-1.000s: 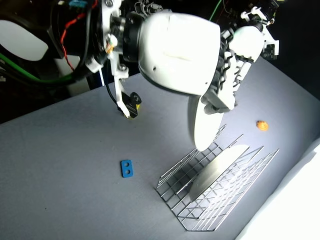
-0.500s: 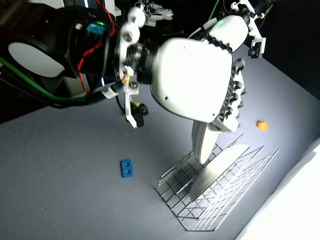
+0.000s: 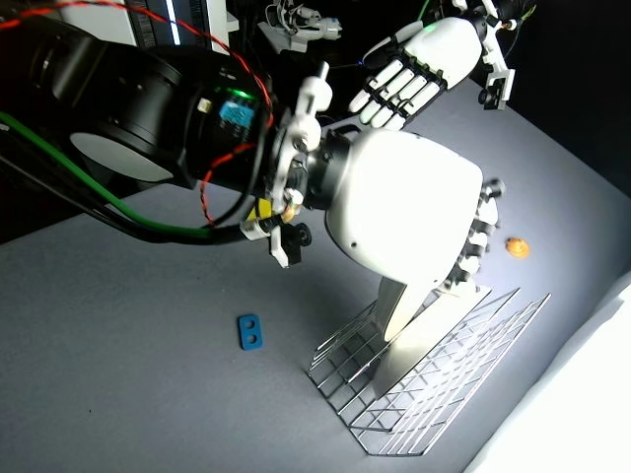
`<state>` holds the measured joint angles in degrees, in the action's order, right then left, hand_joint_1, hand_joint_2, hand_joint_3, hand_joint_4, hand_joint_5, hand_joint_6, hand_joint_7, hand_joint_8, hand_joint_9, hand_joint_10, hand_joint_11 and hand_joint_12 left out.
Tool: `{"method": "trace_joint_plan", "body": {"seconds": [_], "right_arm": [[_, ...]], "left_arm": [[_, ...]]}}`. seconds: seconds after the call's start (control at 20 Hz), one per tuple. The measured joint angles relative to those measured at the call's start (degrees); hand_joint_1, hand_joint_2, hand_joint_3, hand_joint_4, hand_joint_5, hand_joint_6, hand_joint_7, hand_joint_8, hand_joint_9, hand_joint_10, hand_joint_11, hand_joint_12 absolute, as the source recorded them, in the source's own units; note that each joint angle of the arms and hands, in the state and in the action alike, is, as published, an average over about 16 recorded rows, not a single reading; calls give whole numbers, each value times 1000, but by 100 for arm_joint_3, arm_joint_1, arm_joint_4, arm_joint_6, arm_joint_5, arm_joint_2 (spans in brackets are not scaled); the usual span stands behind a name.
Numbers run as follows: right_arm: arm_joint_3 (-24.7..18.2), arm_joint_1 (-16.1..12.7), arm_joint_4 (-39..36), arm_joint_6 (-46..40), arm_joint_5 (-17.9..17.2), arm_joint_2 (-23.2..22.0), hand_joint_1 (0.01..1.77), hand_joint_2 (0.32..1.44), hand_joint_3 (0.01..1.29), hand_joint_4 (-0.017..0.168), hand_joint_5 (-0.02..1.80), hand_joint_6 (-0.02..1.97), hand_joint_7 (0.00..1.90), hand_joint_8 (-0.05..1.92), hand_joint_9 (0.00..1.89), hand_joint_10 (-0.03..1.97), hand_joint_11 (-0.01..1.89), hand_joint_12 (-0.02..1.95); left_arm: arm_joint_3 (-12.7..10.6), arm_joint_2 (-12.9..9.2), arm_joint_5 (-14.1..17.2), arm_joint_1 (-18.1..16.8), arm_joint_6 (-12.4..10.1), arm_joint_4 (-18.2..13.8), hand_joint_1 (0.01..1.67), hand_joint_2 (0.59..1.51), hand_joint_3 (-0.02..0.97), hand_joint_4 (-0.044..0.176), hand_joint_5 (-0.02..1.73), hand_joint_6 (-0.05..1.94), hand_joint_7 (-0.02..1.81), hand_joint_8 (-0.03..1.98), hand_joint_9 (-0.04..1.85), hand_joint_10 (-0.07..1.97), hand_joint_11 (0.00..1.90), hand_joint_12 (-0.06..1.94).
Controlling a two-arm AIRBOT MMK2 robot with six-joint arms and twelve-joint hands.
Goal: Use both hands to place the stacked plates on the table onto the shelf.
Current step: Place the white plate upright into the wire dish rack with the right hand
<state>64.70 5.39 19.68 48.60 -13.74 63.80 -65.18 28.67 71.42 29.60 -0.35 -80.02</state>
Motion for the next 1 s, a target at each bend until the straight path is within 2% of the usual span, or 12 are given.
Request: {"method": "trace_joint_plan", "body": {"seconds": [0.4,0.7,1.0], "right_arm": [[330,136,397,112,170,273,1358,999,15,-8,829,1154,937,1071,886,1179,753,1241],[531,347,491,142,212,420,1358,1003,15,-8,819,1140,937,1070,887,1182,756,1243],[659,558,517,159,146,524,1349,1014,15,-8,805,1144,933,1077,880,1144,751,1248]], "left_arm": [[17,-8,298,73,39,-34,19,1100,19,0,38,11,70,12,47,-63,26,16],[64,0,252,128,262,-62,23,1095,19,0,41,10,74,12,49,-64,23,17],[170,0,164,143,335,-78,23,1091,20,1,40,10,72,12,46,-63,21,17]]}}
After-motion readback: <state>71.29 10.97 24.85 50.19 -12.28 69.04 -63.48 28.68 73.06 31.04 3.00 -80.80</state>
